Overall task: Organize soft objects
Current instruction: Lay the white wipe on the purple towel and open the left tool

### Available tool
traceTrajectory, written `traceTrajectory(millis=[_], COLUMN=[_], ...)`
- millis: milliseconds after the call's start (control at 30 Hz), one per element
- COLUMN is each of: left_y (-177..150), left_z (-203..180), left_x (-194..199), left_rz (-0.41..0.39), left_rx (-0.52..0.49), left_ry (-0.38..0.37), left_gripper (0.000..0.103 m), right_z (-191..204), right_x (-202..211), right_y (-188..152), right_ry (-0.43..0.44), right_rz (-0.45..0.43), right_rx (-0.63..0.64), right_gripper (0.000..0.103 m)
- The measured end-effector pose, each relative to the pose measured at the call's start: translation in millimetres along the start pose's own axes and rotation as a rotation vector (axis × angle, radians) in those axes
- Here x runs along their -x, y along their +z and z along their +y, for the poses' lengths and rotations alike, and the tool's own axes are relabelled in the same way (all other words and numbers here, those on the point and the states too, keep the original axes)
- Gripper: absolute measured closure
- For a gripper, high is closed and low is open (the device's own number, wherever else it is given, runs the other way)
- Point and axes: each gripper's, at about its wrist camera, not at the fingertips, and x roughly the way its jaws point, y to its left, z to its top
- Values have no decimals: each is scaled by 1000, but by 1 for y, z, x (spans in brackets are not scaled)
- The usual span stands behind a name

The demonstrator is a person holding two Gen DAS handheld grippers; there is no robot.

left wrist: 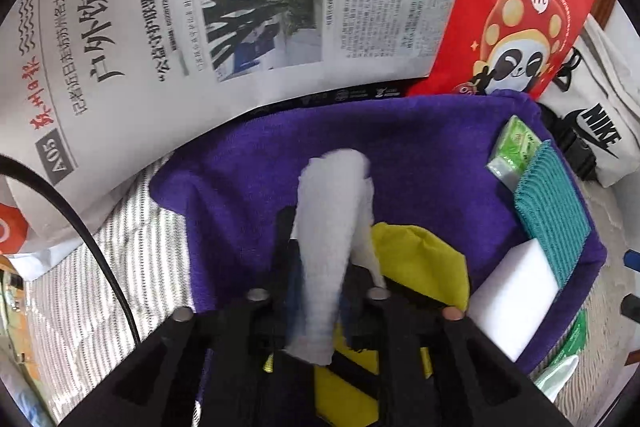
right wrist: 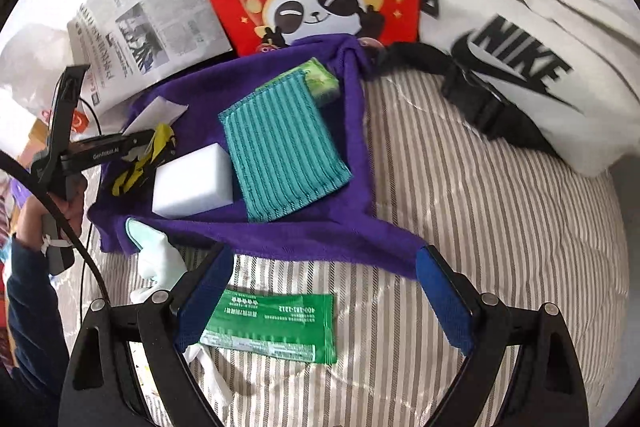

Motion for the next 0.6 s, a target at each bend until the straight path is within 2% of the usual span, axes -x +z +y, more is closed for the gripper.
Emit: traceTrajectory(millis=[67,133,267,467,600], left_y=[-2,-4,-12,-20,-31], left_z=[2,2,-2,-8,-13], left_x=[3,9,22,49,76], left_rz=[5,4,6,7,-26], left_rx=[-1,-6,-14,-50,-55], left_ry=[30,31,4,74,77], left_gripper=[52,46,42,42,42], right_z=[-3,-5,-5,-3,-3], right_x=[0,0,-1,10,21], right_y=[-4,-8,-17,-26,-34], right_ry=[4,8,12,27,33], right_rz=[1,10,21,8,-6], right_rx=[-7,-10,-8,-10,-13], right_gripper=[11,11,11,11,11])
